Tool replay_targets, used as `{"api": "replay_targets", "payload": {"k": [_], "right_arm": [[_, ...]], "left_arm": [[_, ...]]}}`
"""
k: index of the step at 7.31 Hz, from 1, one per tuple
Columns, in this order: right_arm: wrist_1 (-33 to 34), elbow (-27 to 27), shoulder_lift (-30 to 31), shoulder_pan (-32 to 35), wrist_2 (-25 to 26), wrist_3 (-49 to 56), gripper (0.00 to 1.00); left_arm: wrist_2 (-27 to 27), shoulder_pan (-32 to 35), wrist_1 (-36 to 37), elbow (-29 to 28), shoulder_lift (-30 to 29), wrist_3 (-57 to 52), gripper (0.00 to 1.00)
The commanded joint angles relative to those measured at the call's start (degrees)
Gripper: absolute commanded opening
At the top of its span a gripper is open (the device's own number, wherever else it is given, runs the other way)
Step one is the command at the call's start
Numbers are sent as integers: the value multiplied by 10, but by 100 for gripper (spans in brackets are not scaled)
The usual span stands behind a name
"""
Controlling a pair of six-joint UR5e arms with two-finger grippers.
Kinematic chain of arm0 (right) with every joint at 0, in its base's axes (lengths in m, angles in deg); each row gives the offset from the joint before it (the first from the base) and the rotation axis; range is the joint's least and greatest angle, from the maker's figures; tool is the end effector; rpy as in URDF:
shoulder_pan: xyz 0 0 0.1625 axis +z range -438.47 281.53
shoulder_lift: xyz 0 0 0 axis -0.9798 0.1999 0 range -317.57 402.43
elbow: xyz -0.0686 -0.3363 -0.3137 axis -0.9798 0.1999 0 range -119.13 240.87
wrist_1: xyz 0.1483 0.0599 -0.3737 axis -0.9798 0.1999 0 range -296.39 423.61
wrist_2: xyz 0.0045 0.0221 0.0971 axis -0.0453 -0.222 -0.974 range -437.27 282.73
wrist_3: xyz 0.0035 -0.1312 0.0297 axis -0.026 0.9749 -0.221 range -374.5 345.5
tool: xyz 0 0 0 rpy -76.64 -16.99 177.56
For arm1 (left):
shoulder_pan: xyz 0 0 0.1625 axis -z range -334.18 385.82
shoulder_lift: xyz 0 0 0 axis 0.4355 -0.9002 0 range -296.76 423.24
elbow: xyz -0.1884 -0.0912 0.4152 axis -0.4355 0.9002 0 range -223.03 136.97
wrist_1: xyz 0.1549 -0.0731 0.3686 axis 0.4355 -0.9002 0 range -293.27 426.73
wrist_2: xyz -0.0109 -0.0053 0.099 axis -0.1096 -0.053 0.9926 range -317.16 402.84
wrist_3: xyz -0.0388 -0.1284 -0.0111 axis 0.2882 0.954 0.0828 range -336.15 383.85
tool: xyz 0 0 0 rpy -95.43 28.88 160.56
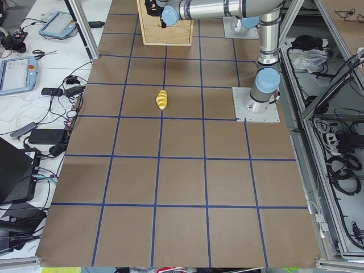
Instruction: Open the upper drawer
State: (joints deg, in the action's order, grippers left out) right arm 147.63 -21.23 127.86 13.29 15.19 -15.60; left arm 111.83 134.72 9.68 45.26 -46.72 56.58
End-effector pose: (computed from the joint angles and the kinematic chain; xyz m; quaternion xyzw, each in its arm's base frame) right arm 0.1433 -0.5095 0.5094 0.0062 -0.9995 -0.0225 0.0220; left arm -0.3830 -0.5578 0.3830 0.0942 -0.9709 0.0344 0.2175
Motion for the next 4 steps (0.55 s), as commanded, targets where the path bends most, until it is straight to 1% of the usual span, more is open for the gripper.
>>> {"api": "replay_targets", "payload": {"k": [1, 3, 4], "right_arm": [[0, -1, 0, 0, 0, 0, 100], [0, -1, 0, 0, 0, 0, 100], [0, 0, 0, -1, 0, 0, 100]], "left_arm": [[0, -2, -1, 1, -1, -4, 100], [21, -2, -2, 3, -2, -21, 100], [21, -4, -2, 3, -1, -25, 100]]}}
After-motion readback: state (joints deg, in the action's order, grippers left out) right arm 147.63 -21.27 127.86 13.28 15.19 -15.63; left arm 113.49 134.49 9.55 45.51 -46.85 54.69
